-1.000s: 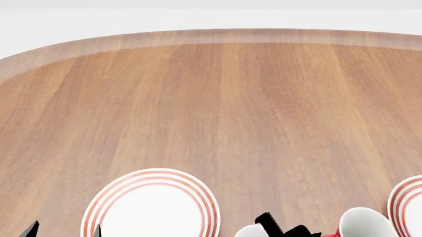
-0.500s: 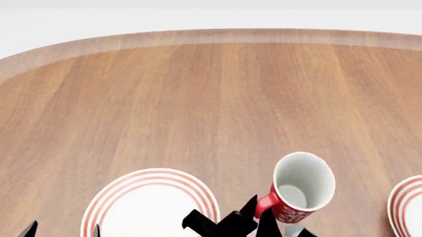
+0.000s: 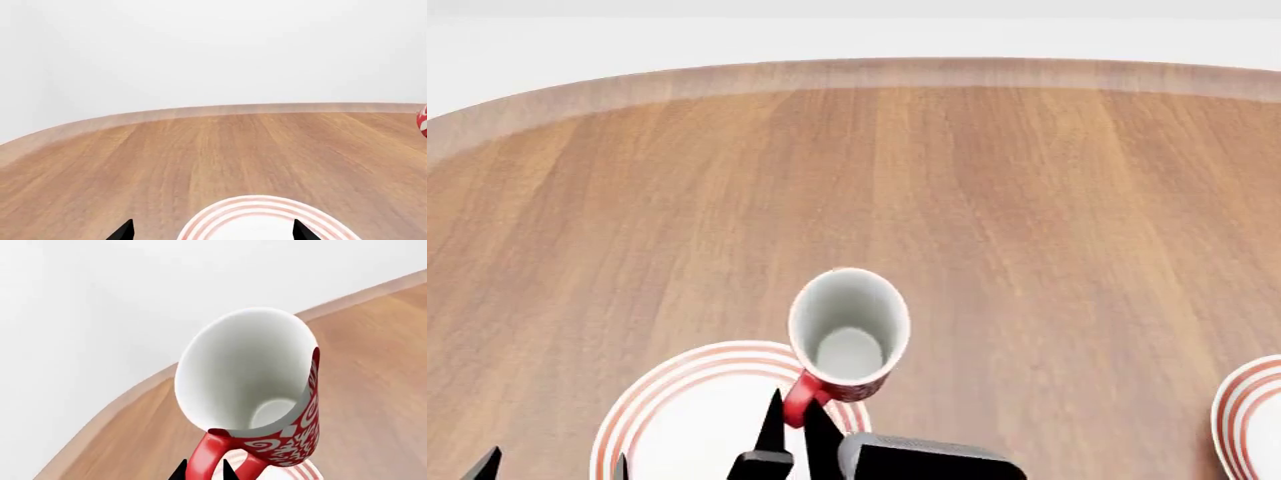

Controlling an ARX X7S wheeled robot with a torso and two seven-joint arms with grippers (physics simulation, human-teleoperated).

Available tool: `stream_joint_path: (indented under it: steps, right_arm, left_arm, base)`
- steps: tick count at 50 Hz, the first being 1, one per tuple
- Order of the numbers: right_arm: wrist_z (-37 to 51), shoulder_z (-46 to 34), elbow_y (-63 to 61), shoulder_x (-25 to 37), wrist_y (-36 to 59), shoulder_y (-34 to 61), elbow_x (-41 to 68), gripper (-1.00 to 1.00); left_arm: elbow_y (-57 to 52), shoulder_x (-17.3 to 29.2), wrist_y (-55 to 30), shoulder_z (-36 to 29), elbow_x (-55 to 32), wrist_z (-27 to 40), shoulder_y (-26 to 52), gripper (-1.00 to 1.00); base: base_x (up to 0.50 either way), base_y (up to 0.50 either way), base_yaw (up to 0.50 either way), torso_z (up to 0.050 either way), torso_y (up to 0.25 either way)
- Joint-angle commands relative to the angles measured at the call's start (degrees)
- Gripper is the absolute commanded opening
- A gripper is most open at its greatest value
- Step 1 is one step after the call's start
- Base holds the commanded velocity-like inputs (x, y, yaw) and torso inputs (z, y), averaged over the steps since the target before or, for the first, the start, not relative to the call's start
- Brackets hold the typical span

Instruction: Put the red mug on the left plate.

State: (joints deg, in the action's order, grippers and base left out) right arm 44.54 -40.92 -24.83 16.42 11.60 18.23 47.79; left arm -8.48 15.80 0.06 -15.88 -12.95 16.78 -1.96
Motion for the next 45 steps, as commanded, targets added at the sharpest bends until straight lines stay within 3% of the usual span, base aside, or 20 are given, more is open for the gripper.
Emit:
stream_joint_path:
  steps: [1,23,45]
  right_arm:
    - [-9.2,-1.9,7.7,0.8,2.1,5.0,1.2,-1.00]
    - [-24.9,-4.8,23.0,-1.2,3.7,10.5,4.4,-1.00]
    - [-31.1,-7.3,36.2,-5.7,4.4,13.6,3.7,-1.00]
  left_arm:
    - [0.0,0.2,0.1,-0.2,-0.1,0.2,0.0,1.00]
    - [-0.4,0.7,0.1,-0.3,-0.7,0.7,0.0,1.00]
    - [-0.5,1.0,0.3,-0.6,-0.9,1.1,-0.1,1.00]
  base:
    - [0.00,0.00,0.00,0.000,0.000]
    - [0.00,0.00,0.00,0.000,0.000]
    - [0.00,0.00,0.00,0.000,0.000]
